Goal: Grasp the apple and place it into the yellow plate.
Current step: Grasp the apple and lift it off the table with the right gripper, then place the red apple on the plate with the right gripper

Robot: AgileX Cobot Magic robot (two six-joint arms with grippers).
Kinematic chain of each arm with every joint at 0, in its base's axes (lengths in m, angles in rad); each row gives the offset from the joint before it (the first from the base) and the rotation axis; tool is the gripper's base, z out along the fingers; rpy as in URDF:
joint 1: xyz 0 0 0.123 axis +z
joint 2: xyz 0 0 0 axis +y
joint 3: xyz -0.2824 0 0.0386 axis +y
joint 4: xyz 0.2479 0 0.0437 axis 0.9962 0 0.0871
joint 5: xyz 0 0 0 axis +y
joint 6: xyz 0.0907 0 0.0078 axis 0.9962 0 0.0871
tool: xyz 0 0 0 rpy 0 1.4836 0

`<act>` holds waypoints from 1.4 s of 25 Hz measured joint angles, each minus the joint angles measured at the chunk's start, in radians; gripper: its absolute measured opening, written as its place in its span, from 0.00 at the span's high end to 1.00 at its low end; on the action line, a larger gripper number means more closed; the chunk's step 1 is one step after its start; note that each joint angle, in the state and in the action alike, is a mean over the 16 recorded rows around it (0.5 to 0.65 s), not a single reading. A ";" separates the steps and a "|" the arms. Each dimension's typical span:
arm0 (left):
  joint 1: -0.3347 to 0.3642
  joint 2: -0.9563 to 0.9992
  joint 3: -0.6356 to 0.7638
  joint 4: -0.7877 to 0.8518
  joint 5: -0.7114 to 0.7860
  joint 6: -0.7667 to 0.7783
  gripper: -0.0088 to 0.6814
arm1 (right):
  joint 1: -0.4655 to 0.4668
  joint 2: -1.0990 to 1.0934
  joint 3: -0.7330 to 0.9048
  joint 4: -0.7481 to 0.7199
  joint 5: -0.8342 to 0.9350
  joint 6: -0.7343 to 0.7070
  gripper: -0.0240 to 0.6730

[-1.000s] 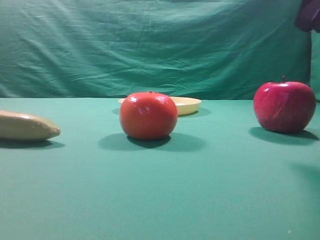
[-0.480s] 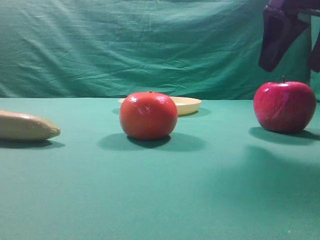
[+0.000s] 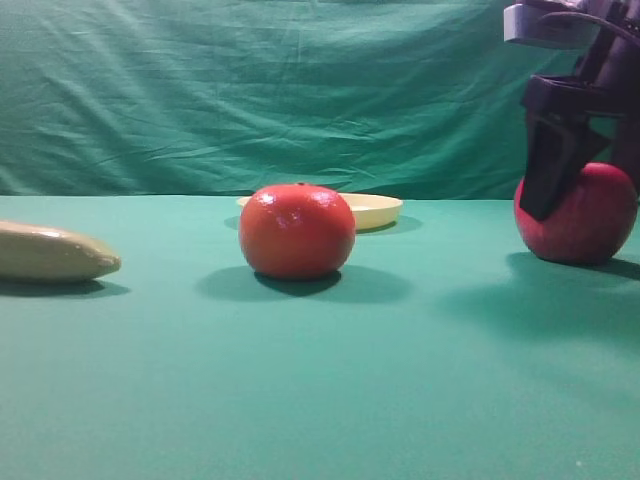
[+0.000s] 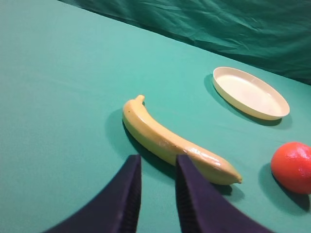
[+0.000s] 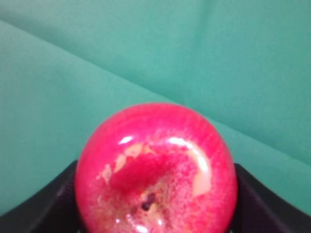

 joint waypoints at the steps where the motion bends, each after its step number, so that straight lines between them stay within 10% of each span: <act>1: 0.000 0.000 0.000 0.000 0.000 0.000 0.76 | 0.001 0.004 -0.028 0.004 0.009 0.000 0.26; 20: 0.000 0.000 0.000 0.000 0.000 0.000 0.76 | 0.170 0.398 -0.696 0.041 0.091 -0.052 0.26; 35: 0.000 0.000 0.000 0.000 0.000 0.000 0.76 | 0.206 0.582 -0.842 0.043 0.087 -0.087 0.17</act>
